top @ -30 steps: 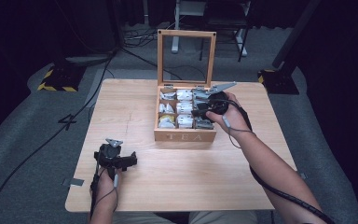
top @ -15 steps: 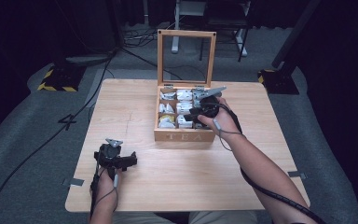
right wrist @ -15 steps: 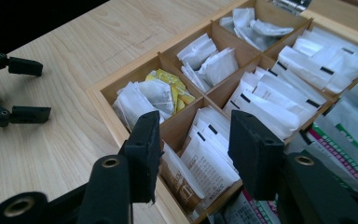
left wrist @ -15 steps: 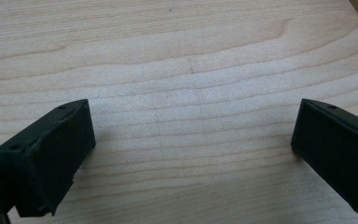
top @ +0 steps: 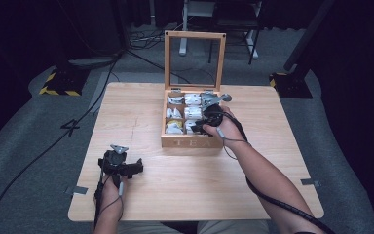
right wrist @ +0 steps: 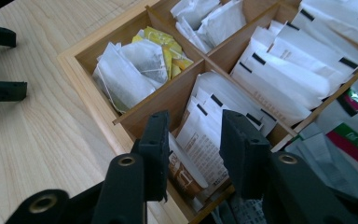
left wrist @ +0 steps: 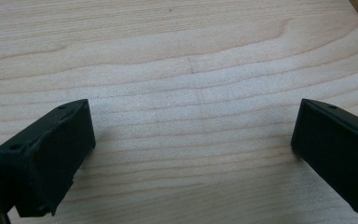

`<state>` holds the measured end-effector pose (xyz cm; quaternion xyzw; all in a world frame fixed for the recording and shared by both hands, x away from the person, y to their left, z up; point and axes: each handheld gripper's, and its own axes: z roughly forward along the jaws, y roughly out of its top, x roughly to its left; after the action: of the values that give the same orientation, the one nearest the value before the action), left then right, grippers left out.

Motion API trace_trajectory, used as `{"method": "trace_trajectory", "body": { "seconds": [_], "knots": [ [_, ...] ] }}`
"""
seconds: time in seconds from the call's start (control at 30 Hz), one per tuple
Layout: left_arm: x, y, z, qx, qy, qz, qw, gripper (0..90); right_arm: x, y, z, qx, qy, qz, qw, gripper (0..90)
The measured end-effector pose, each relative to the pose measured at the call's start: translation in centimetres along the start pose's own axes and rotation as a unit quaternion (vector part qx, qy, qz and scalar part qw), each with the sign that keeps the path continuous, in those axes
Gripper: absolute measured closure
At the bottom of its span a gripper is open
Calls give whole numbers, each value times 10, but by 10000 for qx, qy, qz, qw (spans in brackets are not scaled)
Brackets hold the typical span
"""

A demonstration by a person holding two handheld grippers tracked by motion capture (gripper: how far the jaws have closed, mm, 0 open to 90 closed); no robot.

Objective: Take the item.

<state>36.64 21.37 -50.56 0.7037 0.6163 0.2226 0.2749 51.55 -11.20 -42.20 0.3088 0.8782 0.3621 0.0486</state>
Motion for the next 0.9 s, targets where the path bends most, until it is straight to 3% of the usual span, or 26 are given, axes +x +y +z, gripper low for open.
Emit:
{"method": "trace_trajectory", "body": {
  "seconds": [0.4, 0.57, 0.7, 0.9],
  "knots": [
    [0, 0, 0, 1, 0, -1, 10000, 0, 1, -5, 13, 133, 52, 222, 9997, 693],
    [0, 0, 0, 1, 0, 0, 10000, 0, 0, -6, 15, 233, 108, 381, 9989, 804],
    [0, 0, 0, -1, -1, -1, 10000, 0, 3, -4, 15, 358, 137, 198, 9991, 900],
    [0, 0, 0, -4, 0, 5, 10000, 0, 11, 2, 10, 225, 71, -99, 9997, 900]
  ]
}}
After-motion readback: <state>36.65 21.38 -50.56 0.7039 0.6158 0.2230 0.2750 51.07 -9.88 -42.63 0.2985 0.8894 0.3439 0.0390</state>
